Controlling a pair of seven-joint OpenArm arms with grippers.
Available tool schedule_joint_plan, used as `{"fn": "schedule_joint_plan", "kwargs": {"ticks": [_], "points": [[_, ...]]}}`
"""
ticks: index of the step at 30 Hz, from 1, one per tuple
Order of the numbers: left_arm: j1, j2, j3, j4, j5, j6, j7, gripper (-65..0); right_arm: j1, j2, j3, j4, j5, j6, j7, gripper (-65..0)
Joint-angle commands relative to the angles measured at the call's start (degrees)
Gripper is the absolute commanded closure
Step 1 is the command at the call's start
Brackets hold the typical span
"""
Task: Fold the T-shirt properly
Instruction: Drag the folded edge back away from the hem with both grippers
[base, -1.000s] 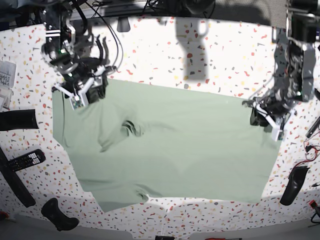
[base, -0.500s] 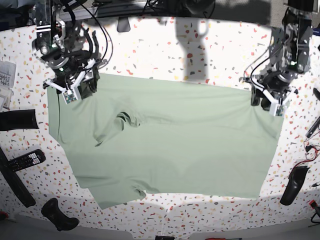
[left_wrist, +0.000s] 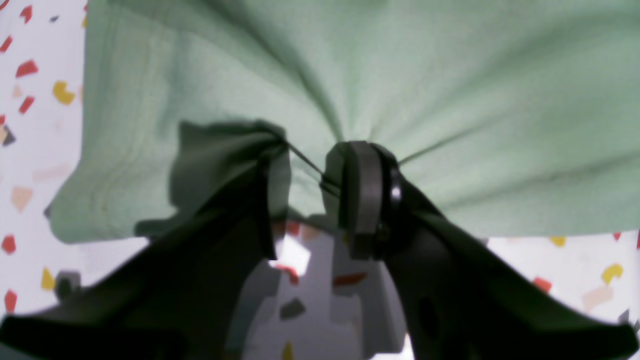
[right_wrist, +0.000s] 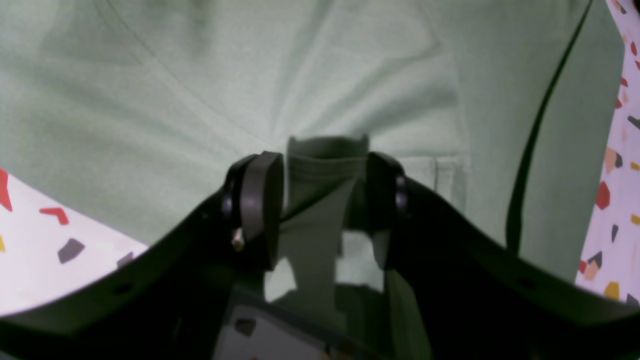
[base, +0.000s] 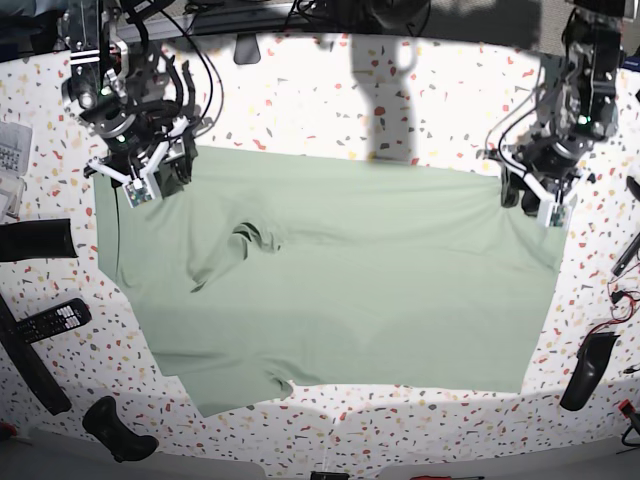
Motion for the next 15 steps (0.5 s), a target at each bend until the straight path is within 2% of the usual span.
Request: {"fn": "schedule_joint_plan", "kwargs": {"ticks": [1, 6, 11, 15], "points": [[4.72, 0.17, 1.14, -2.27, 3.06, -0.35, 18.43, -17.7, -0.81, 0.94, 0.31, 0.87, -1.90, -0.20, -2.45, -26.6], [9.14, 0.20, 1.14, 1.40, 4.09, 0.04, 18.43, -17.7, -2.67, 0.94, 0.31, 4.17, -1.90, -0.22, -2.47, -26.6], [14.53, 0.20, 1.14, 9.29, 4.96, 3.02, 19.71, -17.7, -3.41, 0.92, 0.31, 5.09, -1.92, -0.22, -2.93, -26.6], [18.91, 0.20, 1.14, 15.02, 8.96, 6.21, 19.91, -17.7, -3.80, 0.94, 0.31, 5.09, -1.92, -0.20, -3.52, -26.6]]}}
